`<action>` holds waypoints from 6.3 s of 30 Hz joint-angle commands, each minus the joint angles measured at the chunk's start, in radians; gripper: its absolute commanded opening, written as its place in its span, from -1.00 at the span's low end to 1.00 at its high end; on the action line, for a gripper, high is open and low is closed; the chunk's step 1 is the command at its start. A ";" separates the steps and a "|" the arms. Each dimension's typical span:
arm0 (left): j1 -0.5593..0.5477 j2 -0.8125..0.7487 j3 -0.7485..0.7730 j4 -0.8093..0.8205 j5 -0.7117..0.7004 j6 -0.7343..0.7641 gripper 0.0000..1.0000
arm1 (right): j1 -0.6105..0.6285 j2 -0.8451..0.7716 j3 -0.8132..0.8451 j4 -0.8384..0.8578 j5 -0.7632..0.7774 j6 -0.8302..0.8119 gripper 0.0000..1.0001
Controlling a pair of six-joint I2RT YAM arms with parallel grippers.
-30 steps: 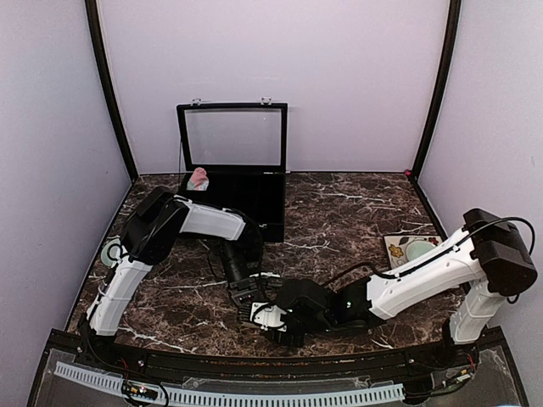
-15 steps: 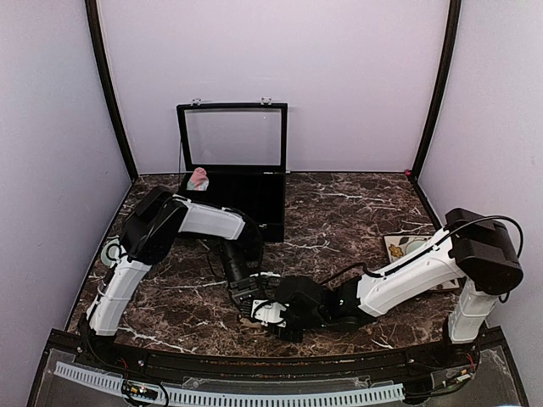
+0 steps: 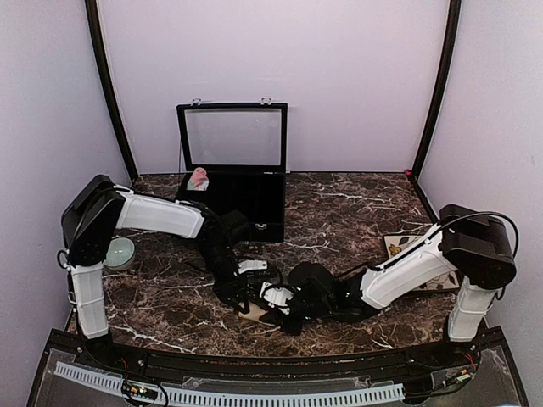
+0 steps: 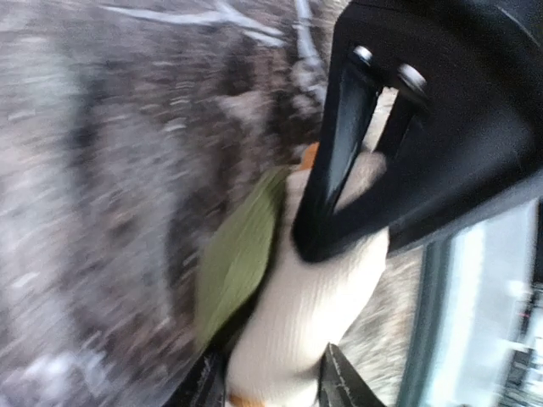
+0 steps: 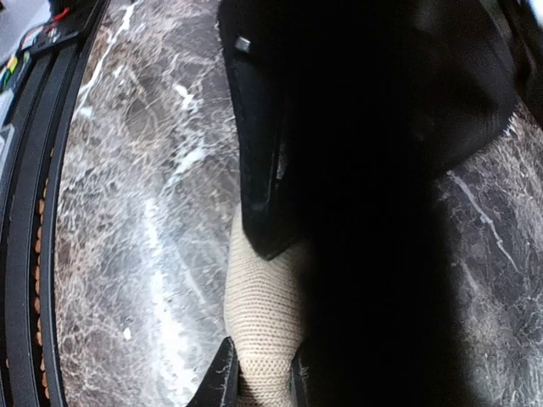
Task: Roll the socks
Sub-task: Roll the sock at the center of the board, then pick up the sock from the center of the board, then pass from the left arm to the right, then pass from the right arm to the left
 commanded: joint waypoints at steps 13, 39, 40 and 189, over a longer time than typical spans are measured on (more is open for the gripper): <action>-0.021 -0.372 -0.308 0.361 -0.184 0.143 -0.15 | -0.202 0.227 -0.006 -0.191 -0.387 0.301 -0.96; -0.165 -0.423 -0.342 0.396 -0.340 0.190 -0.11 | -0.321 0.300 0.064 -0.243 -0.537 0.449 -0.99; -0.165 -0.429 -0.329 0.378 -0.344 0.186 -0.11 | -0.321 0.299 0.070 -0.257 -0.529 0.439 -1.00; 0.149 -0.615 0.032 0.184 -0.177 0.048 -0.78 | -0.226 0.001 0.475 0.261 -0.318 0.535 -1.00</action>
